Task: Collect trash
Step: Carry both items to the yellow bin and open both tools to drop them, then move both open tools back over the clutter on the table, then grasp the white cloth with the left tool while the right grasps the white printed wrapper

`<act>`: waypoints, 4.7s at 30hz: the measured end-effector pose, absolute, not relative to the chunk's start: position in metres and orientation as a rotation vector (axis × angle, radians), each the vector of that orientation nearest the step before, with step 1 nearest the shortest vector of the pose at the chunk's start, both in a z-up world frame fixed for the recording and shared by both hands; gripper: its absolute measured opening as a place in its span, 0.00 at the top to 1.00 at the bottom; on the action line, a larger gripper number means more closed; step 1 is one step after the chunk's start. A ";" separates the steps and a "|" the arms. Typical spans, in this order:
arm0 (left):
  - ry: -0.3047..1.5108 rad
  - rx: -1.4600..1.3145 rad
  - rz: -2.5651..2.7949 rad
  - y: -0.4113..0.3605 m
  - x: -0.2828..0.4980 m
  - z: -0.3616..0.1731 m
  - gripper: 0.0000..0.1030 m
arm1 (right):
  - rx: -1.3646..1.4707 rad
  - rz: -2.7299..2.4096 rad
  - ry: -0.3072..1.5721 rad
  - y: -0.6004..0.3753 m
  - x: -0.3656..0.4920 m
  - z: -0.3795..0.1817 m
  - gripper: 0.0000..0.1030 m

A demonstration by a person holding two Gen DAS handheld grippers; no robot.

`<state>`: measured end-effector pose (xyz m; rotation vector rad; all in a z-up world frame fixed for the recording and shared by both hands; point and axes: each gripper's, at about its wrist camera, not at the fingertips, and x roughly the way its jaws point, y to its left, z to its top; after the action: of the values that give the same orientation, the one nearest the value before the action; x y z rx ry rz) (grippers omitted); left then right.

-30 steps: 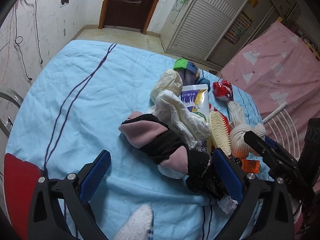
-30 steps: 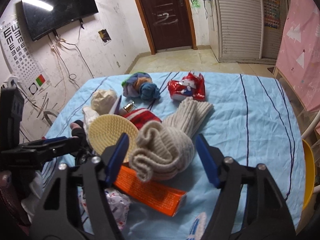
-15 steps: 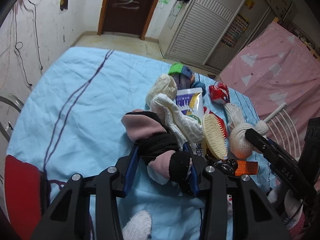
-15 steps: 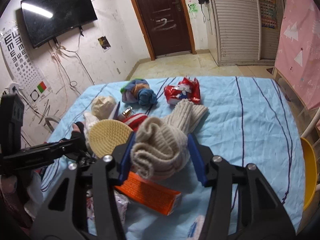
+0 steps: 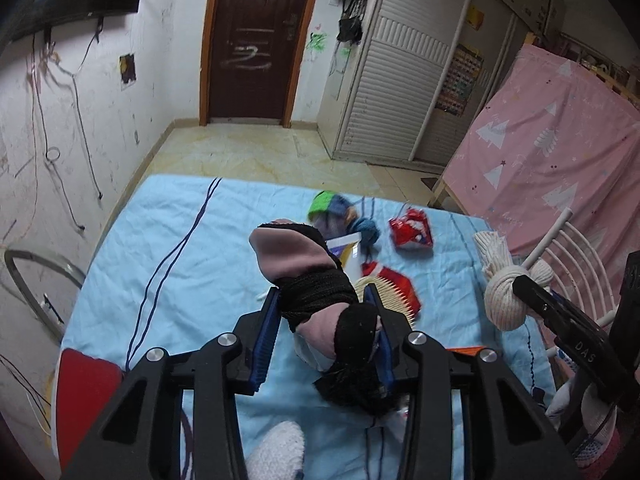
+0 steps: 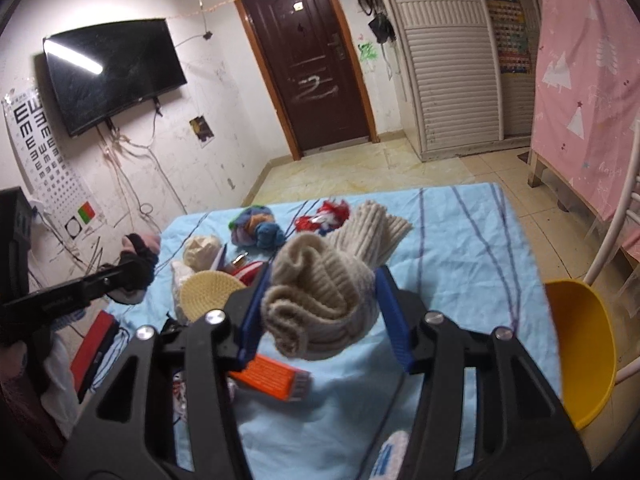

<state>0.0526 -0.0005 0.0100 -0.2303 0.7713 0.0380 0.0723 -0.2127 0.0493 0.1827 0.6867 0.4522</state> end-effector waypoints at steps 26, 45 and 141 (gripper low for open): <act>0.801 -0.075 -0.367 -0.226 0.127 0.031 0.68 | 0.230 0.099 0.624 -0.379 0.067 0.009 0.51; 0.903 -0.039 -0.521 -0.336 0.178 -0.008 0.68 | 0.229 0.011 0.658 -0.417 0.078 -0.027 0.49; 1.004 -0.500 0.024 0.041 0.113 -0.066 0.87 | -0.076 0.616 0.879 -0.102 0.005 0.008 0.34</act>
<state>0.1126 0.0408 -0.0665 -0.5005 1.0041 0.0238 0.0054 -0.1025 0.0076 -0.0763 0.8788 0.6157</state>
